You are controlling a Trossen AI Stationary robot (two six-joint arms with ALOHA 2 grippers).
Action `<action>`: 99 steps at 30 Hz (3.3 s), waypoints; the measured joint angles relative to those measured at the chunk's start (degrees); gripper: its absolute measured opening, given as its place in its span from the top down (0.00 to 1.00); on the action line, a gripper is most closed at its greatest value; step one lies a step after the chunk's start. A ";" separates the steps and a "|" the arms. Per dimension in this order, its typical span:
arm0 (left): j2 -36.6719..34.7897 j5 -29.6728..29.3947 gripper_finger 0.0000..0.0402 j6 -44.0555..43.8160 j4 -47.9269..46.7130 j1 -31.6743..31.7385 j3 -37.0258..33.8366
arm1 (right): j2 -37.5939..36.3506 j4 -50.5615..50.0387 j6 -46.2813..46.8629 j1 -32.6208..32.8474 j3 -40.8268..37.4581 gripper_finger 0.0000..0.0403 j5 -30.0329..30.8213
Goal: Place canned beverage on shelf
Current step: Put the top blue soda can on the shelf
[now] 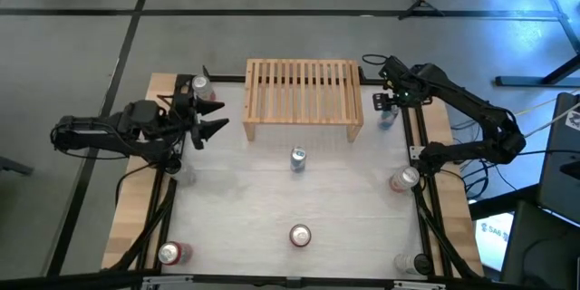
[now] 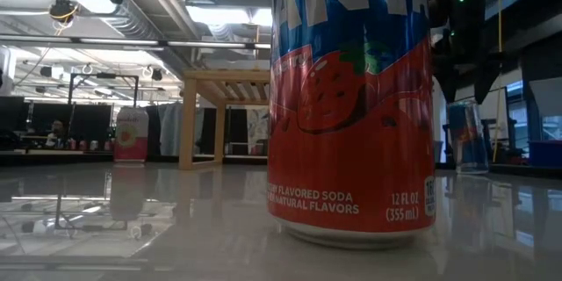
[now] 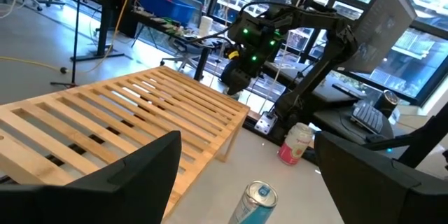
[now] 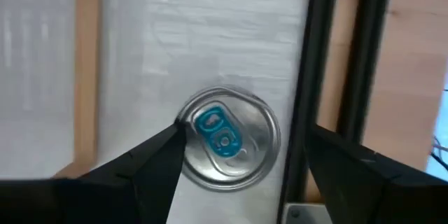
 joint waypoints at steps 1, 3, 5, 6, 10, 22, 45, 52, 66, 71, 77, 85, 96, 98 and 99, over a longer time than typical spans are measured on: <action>0.00 -0.08 0.20 0.00 0.03 0.00 0.00 | 0.22 0.45 0.14 0.01 -0.15 0.29 -0.01; 0.00 -0.09 0.20 0.00 0.17 0.00 0.00 | 0.71 0.28 0.12 0.00 -0.38 0.29 -0.43; 0.00 -0.07 0.20 0.00 0.17 0.00 0.00 | 1.17 -0.66 -0.12 0.00 -0.87 0.29 -0.51; 0.00 -0.07 0.20 0.00 0.17 0.00 0.00 | 1.34 -0.31 -0.12 0.00 -0.91 0.29 -0.51; 0.00 -0.06 0.20 0.00 0.49 0.00 0.00 | 0.65 -0.21 -0.12 0.00 -0.62 0.29 -0.91; -0.02 -0.15 0.20 0.00 0.14 0.02 0.00 | 0.79 0.47 -21.39 0.00 -0.67 0.29 -5.35; -0.02 -1.26 0.20 -2.14 0.81 0.02 0.00 | 7.43 9.28 -49.93 0.00 -9.00 0.29 -7.38; -0.02 -2.64 0.20 -2.05 1.64 0.01 -0.02 | 7.77 13.90 -56.05 0.00 -11.62 0.29 -5.89; -0.02 -2.72 0.20 -2.10 1.68 0.00 -0.02 | 16.96 16.11 -57.30 -0.04 -12.34 0.30 -4.05; -0.02 -2.74 0.20 -2.08 1.70 0.02 -0.02 | 17.08 16.72 -58.54 -0.02 -12.38 0.42 -3.99; -0.02 -2.76 0.20 -2.05 1.70 0.01 -0.04 | 16.88 16.63 -58.71 0.00 -12.36 0.50 -3.13; -0.02 -2.78 0.20 -2.03 1.70 0.02 -0.04 | 11.23 13.14 -53.69 0.00 -8.51 0.50 -3.41; -0.02 -4.04 0.20 -1.99 1.81 0.01 -0.04 | -0.65 7.85 -45.54 0.01 -1.89 0.50 -0.35; -0.02 -4.59 0.20 -1.97 2.00 0.01 -0.04 | -2.45 6.97 -43.46 0.02 -0.53 0.50 0.08; -0.02 -4.71 0.20 -1.90 1.99 0.02 -0.04 | -3.19 6.82 -42.62 0.02 0.27 0.50 0.12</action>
